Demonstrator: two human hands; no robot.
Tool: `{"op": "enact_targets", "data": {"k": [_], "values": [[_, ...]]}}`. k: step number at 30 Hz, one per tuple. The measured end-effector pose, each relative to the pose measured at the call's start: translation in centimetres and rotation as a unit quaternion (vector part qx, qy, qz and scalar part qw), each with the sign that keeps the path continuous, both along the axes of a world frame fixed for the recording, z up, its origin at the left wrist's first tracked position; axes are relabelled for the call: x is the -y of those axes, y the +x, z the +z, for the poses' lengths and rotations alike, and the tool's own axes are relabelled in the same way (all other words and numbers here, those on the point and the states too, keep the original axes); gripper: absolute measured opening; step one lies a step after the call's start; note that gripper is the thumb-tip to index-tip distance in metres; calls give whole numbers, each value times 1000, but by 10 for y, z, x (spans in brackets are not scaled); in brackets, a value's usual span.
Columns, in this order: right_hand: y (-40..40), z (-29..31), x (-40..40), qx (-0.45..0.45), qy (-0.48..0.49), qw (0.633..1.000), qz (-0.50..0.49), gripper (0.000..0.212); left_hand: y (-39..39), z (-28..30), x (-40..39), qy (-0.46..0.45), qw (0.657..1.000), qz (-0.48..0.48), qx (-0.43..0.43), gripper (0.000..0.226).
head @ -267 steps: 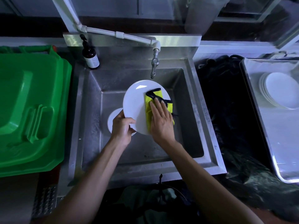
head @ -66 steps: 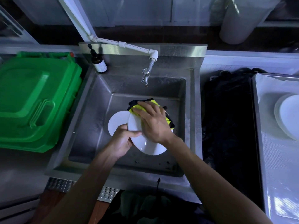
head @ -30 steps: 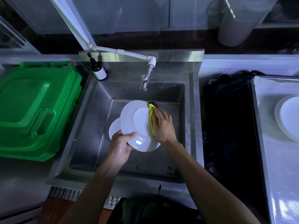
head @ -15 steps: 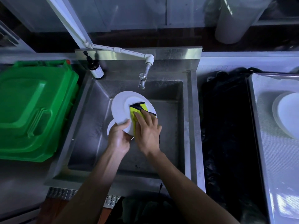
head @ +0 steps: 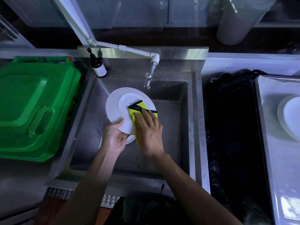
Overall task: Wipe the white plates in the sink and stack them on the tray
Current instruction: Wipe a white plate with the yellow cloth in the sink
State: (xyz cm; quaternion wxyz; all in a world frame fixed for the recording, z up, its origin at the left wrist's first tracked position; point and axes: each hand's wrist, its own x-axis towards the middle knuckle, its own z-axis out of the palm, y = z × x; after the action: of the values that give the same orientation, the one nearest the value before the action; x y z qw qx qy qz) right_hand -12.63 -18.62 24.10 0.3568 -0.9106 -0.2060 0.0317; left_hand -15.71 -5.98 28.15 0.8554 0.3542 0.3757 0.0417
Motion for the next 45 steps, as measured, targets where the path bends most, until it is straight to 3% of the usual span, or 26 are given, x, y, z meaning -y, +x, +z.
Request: {"op": "enact_targets", "data": {"k": [13,23,29,35,45], "values": [[48,0,-14,-77,78,991,-75,44,-10,-11,-52,19,994,-90,61,30],[50,27,-31,-46,5,991,-125,44,-8,-20,-93,47,971,-230,47,53],[39,44,-57,6,-69,990,-120,54,-5,-22,-105,68,950,-302,43,29],[17,38,-86,60,-88,986,-127,47,-9,-23,-119,84,941,-325,43,33],[-16,36,-109,111,-26,986,-122,38,-8,-26,-124,101,938,-331,28,26]]}}
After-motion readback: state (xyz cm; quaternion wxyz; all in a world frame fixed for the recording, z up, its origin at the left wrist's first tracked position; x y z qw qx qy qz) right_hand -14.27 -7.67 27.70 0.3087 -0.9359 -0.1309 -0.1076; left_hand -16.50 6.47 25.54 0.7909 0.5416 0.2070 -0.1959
